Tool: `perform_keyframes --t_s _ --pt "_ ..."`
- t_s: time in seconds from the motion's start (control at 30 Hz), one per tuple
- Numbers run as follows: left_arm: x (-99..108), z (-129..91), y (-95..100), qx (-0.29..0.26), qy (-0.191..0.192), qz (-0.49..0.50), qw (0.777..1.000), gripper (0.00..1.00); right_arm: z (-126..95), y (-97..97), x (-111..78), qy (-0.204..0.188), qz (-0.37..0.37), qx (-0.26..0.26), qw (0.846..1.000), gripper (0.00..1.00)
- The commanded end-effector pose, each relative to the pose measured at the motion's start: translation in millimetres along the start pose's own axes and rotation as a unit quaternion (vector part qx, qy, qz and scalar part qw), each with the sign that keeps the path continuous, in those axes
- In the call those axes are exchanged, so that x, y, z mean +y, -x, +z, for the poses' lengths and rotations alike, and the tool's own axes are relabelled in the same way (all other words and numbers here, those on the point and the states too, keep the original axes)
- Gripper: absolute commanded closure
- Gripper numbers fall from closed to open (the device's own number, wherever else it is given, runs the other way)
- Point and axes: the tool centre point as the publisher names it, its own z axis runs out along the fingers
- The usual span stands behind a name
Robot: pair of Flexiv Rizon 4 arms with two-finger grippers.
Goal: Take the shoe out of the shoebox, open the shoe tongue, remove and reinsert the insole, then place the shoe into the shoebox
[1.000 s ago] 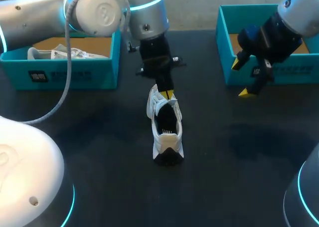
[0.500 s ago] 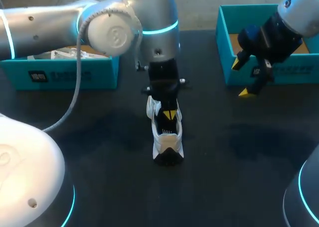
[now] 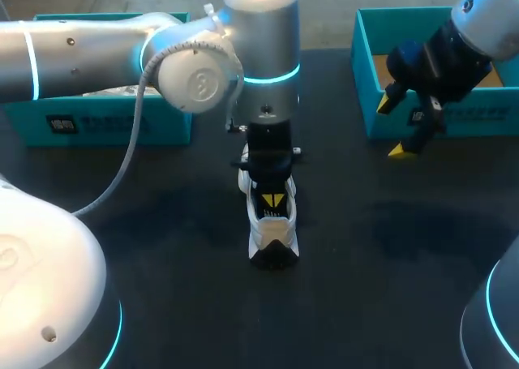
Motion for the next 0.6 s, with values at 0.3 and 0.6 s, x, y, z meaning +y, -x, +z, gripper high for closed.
perform_keyframes --t_s 0.3,0.6 --pt "-6 36 0.1 0.015 0.018 0.004 1.000 1.00 1 1.3 0.7 -0.001 0.001 0.001 1.000 0.00" --pt "-6 38 -2.3 -0.001 0.027 -0.007 1.000 1.00 1 1.3 0.7 -0.001 0.001 0.001 1.000 0.00"
